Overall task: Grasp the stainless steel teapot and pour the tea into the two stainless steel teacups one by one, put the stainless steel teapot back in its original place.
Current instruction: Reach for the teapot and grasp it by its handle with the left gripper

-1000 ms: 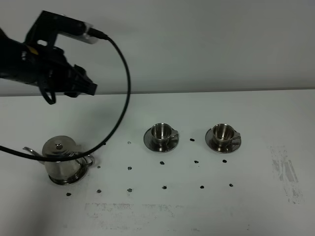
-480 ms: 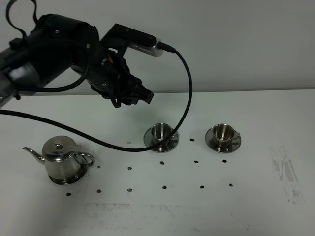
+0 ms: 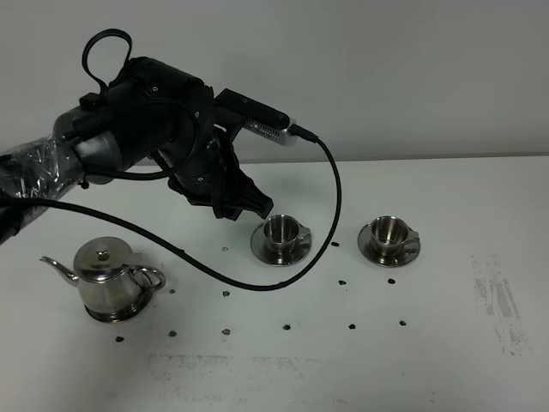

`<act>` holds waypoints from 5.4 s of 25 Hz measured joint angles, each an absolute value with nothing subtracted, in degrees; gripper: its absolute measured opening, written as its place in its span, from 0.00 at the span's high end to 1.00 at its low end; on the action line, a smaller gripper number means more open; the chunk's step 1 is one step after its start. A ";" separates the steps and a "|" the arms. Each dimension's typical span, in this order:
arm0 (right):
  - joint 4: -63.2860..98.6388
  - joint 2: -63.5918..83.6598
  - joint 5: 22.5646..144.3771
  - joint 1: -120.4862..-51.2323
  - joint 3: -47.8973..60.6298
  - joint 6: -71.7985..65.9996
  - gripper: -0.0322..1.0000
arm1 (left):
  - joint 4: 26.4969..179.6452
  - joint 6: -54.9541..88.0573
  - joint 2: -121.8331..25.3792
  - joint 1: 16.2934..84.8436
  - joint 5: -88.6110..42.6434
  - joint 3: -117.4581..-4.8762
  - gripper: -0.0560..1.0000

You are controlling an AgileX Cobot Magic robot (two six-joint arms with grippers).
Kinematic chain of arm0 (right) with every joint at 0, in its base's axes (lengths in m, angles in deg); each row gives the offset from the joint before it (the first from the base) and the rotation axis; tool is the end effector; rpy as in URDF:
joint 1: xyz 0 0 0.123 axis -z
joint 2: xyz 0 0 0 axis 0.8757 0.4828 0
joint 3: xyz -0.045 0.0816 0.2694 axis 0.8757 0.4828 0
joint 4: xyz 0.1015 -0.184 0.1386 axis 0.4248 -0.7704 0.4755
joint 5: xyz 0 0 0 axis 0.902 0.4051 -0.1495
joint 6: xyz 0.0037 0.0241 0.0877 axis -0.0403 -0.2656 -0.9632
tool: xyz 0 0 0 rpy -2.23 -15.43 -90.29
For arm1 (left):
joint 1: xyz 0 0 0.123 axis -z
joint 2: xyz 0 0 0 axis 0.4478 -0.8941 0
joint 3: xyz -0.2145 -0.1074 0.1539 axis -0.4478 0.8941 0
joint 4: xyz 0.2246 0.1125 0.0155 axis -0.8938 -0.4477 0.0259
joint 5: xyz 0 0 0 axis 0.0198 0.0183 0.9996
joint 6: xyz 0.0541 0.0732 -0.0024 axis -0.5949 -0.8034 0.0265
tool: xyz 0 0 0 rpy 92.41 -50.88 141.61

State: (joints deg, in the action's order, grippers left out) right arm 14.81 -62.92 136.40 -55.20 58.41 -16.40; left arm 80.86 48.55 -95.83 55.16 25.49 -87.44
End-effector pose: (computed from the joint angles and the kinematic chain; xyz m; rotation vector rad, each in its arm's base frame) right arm -0.0037 0.0075 0.2732 -0.0668 2.0764 -0.0576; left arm 0.4187 -0.2154 0.2449 0.7767 2.5214 0.0349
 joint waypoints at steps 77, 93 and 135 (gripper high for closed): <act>14.81 -62.92 136.40 -55.20 58.41 -16.46 0.59 | 80.42 50.61 -90.37 48.69 1.86 -59.30 0.46; 14.81 -62.92 136.40 -55.20 58.41 -16.46 0.59 | 80.49 49.22 -90.99 48.63 11.29 -59.30 0.46; 14.81 -62.92 136.40 -55.20 58.41 -16.46 0.59 | 81.83 44.32 -72.14 53.13 1.28 -38.01 0.46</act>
